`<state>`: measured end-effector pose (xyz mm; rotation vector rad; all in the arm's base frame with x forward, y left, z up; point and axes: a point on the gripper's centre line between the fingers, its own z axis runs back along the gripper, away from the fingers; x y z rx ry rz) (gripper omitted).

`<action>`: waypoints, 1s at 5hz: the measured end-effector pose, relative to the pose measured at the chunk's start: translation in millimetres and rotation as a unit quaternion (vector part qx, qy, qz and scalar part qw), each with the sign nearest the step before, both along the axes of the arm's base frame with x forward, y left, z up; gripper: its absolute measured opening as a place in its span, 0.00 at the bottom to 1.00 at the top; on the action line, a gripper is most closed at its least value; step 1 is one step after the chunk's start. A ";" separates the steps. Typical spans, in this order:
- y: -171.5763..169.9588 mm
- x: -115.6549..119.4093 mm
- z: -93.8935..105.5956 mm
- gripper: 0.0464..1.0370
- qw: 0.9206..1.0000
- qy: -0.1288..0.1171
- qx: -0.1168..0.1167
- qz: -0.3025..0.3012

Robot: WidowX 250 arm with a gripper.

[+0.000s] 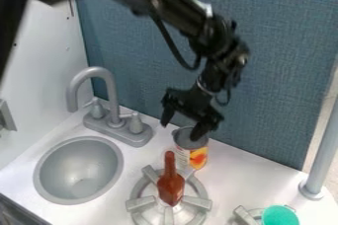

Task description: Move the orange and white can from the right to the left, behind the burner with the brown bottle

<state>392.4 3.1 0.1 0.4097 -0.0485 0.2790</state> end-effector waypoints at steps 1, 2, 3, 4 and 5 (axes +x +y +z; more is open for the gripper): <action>-8.8 -28.7 26.9 0.96 0.997 -0.045 -0.064 -0.020; -7.2 -50.9 60.1 0.96 0.990 -0.095 -0.099 -0.024; -12.9 -74.9 67.9 0.96 0.981 -0.095 -0.155 -0.064; -15.1 -84.1 65.9 0.96 0.969 -0.062 -0.214 -0.109; -15.1 -84.3 66.0 0.96 0.968 -0.062 -0.218 -0.107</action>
